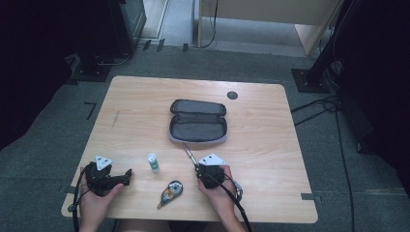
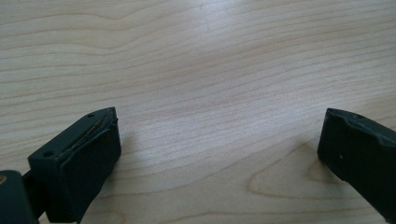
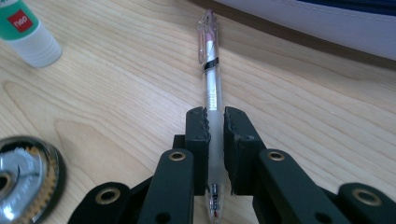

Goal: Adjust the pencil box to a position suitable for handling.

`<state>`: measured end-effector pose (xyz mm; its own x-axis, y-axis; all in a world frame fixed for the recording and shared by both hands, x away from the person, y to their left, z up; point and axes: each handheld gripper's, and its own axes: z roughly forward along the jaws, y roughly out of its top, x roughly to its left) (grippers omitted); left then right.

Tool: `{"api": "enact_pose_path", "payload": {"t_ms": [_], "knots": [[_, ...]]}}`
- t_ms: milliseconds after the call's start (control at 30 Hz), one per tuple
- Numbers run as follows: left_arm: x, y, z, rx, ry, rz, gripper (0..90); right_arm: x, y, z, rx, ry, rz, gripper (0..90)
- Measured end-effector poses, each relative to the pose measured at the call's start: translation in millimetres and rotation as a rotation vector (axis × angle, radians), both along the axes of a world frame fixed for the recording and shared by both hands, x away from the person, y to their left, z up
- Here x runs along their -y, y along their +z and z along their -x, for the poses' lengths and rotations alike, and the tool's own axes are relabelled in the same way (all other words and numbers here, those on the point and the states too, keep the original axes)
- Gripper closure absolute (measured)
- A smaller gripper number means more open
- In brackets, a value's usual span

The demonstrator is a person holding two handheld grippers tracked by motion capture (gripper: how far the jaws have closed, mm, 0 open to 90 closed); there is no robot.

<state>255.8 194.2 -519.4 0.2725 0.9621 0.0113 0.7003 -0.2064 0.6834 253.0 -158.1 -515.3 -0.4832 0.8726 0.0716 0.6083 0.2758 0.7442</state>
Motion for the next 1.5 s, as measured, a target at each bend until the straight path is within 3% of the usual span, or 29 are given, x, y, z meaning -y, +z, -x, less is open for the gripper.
{"api": "enact_pose_path", "payload": {"t_ms": [267,567,767,900,1133,1500], "knots": [[0.3,0.1,0.1,-0.001,-0.004,0.000,0.0,22.9,3.4,6.3,0.024,0.044,-0.008,80.9],[0.2,0.1,0.1,-0.001,-0.004,0.000,0.0,47.3,2.2,12.9,0.028,0.049,-0.015,80.9],[0.2,0.1,0.1,-0.001,-0.004,0.000,0.0,53.3,-4.0,14.6,0.018,0.043,-0.015,79.7],[0.2,0.0,0.1,-0.001,-0.004,0.000,0.0,53.4,-5.0,14.5,0.033,0.024,-0.017,68.1],[0.2,0.1,0.1,-0.001,-0.004,0.000,0.0,55.6,0.8,14.2,0.034,0.017,-0.067,52.1],[0.1,0.1,0.0,-0.001,-0.005,-0.001,0.0,58.8,11.3,13.3,0.067,-0.009,-0.095,45.6]]}}
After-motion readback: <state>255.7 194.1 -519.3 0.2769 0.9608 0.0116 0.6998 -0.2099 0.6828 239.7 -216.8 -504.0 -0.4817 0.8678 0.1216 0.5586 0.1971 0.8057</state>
